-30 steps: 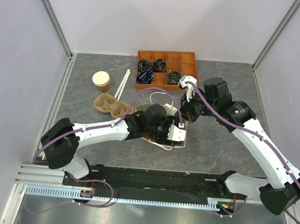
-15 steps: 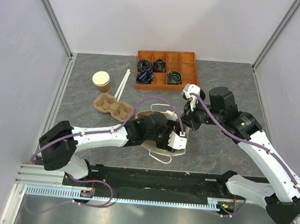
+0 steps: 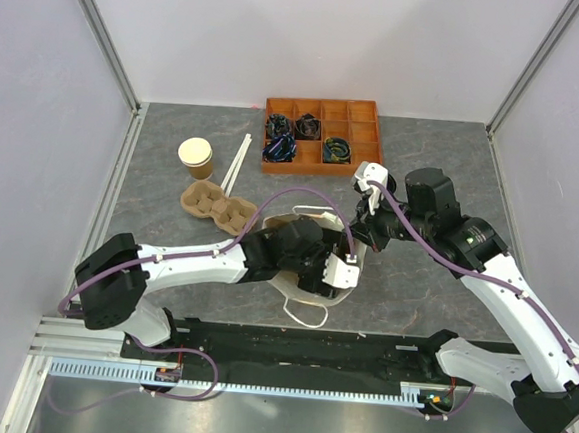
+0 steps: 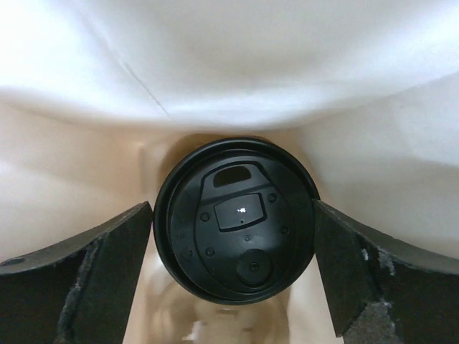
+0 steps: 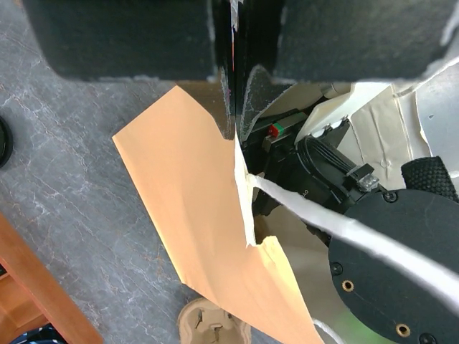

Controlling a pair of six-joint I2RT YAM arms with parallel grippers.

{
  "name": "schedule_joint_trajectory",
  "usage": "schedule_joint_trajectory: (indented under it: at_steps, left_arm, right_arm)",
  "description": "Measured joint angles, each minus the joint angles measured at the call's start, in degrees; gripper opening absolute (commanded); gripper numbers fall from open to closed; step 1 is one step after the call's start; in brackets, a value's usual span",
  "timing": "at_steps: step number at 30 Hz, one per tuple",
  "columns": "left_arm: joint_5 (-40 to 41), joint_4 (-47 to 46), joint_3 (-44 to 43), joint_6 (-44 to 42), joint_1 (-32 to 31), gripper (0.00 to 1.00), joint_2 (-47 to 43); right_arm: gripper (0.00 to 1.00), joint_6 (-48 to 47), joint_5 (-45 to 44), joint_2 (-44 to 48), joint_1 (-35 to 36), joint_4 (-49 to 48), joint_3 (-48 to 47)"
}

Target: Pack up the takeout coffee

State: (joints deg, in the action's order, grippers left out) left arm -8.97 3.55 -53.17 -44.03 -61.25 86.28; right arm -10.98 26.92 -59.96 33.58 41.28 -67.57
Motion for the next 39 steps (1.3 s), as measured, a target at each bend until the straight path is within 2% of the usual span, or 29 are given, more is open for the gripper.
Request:
schedule_joint_trajectory:
  at_steps: [4,8,13,16,19,20,24,26,34,39]
  left_arm:
    - [0.22,1.55,-0.02,0.17,0.17,1.00,-0.61]
    - [0.52,3.17,-0.02,1.03,0.31,0.95,-1.16]
    - [1.53,6.14,0.13,2.25,1.03,0.95,-1.33]
    - [1.70,6.21,0.13,2.45,1.03,0.85,-1.36]
    - [2.12,6.19,0.22,2.58,1.03,0.80,-1.29]
    - [2.36,6.08,0.31,2.62,1.03,0.80,-1.29]
    - [2.49,5.95,0.33,2.60,1.03,0.95,-1.27]
    - [2.75,5.84,0.33,2.62,1.01,0.98,-1.29]
    - [2.97,6.08,0.31,2.62,1.03,0.98,-1.40]
    - [2.91,8.24,-0.52,2.82,1.18,0.92,-1.60]
  right_arm:
    - [0.00,-0.09,0.04,0.02,0.00,0.07,0.00]
    - [0.00,-0.28,0.17,0.07,0.00,0.33,0.00]
    - [0.00,-0.39,0.26,0.24,0.07,1.36,0.00]
    - [0.00,-0.39,0.26,0.28,0.07,1.46,0.00]
    - [0.00,-0.39,0.31,0.28,0.07,1.70,0.00]
    - [0.00,-0.39,0.33,0.28,0.07,1.77,-0.02]
    - [0.00,-0.48,0.42,0.26,0.07,2.10,-0.09]
    - [0.00,-0.68,0.44,0.26,0.07,2.05,-0.09]
    - [0.00,-0.83,0.44,0.02,0.07,2.38,-0.44]
    - [0.00,-0.66,0.81,-1.07,0.07,3.39,-1.70]
